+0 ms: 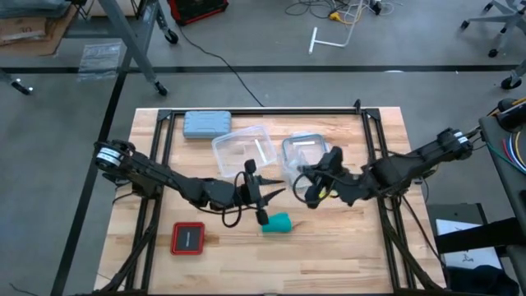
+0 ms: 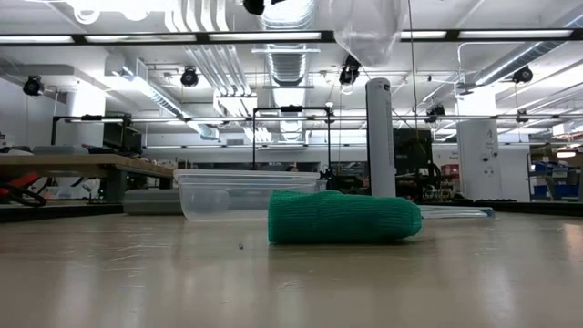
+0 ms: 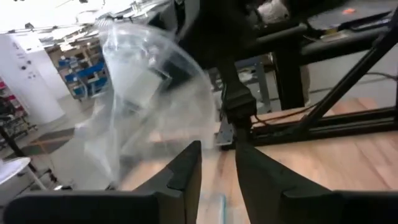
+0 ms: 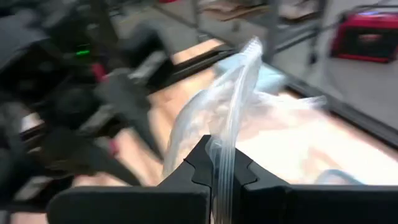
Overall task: Roll bandage
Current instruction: Open the transparent zip bag, then put the blue bandage into the transparent zip bag
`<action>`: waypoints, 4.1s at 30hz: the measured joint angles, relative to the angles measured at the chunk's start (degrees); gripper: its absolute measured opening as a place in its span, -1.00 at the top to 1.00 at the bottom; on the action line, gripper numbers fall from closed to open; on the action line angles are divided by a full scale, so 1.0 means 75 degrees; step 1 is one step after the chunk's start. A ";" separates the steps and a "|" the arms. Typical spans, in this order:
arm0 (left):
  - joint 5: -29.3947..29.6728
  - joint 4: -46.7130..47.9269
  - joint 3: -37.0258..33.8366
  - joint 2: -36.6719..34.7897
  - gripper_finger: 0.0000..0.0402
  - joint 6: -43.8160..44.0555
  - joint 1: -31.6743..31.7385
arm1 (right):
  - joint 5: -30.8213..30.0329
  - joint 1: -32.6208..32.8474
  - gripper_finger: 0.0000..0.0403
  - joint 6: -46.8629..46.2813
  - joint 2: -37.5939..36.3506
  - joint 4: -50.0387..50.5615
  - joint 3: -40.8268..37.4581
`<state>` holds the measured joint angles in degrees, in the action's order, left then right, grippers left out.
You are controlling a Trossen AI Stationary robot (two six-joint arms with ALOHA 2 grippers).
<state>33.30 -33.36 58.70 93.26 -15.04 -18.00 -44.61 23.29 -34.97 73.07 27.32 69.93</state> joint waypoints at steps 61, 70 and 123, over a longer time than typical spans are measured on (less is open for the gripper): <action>0.0204 0.3213 0.1638 0.0017 0.89 -0.5052 0.0463 | 0.7296 -0.2837 1.00 0.0194 0.0761 0.0079 0.0581; 0.0230 0.3644 0.1615 0.0049 1.00 -0.4870 0.0220 | 0.7398 -0.2785 1.00 0.0278 0.0663 0.0521 0.0629; -0.0530 0.8171 0.2066 -0.0326 1.00 -0.0528 -0.0555 | 0.6947 -0.2081 0.33 0.3055 -0.0321 0.2767 -0.0565</action>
<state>29.32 27.92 74.19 90.81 -18.99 -22.16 7.50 7.68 -12.06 70.67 48.07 65.69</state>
